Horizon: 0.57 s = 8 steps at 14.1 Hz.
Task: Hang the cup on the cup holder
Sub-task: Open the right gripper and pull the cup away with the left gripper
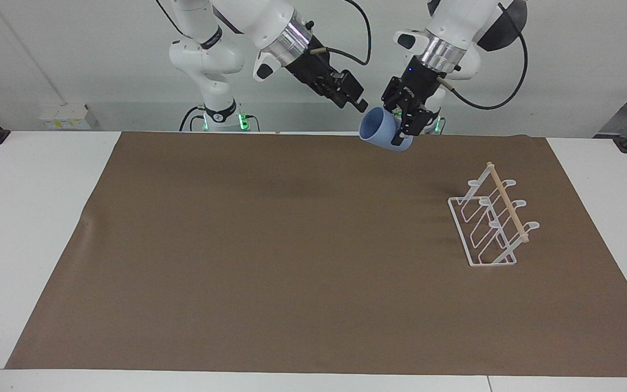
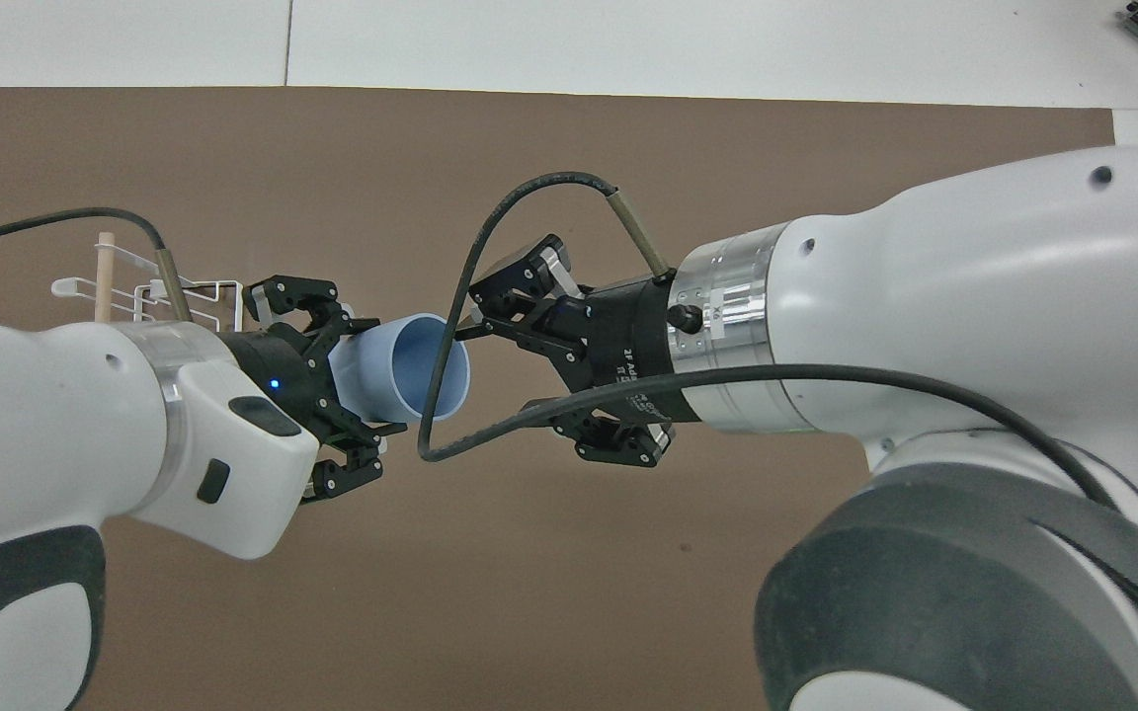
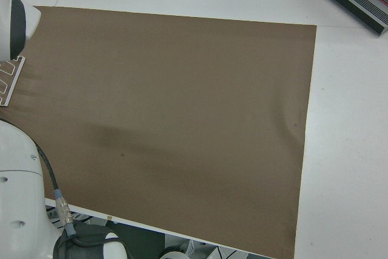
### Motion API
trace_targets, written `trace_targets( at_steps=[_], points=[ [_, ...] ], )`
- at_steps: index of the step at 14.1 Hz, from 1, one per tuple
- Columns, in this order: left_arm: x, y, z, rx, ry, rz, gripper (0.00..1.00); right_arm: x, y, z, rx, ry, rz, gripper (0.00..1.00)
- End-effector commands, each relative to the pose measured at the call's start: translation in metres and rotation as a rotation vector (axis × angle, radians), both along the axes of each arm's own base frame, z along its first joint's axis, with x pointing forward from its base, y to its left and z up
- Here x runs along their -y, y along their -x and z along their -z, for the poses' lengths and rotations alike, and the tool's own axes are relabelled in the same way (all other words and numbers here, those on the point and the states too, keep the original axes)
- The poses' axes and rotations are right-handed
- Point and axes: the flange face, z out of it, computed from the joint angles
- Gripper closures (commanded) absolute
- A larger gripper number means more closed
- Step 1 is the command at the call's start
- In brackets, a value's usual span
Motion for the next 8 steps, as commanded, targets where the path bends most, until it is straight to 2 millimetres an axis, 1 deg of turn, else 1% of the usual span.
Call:
trace_targets(
  at_steps=[1, 2, 5, 7, 8],
  points=[
    [-0.046, -0.015, 0.010, -0.017, -0.083, -0.083, 1.00, 0.003, -0.002, 0.000, 0.022, -0.025, -0.014, 0.27],
    [-0.057, -0.019, 0.011, -0.011, -0.126, -0.093, 1.00, 0.007, -0.004, 0.000, 0.047, -0.024, -0.036, 0.27],
    [-0.069, -0.017, 0.017, -0.003, -0.324, -0.071, 1.00, 0.012, -0.008, 0.002, 0.133, -0.002, -0.117, 0.27],
    [-0.079, -0.021, 0.020, 0.029, -0.435, -0.065, 1.00, 0.017, -0.010, 0.006, 0.201, 0.045, -0.187, 0.27],
    [-0.083, -0.026, 0.026, 0.035, -0.493, -0.059, 1.00, 0.018, -0.011, 0.008, 0.235, 0.085, -0.217, 0.27]
  ],
)
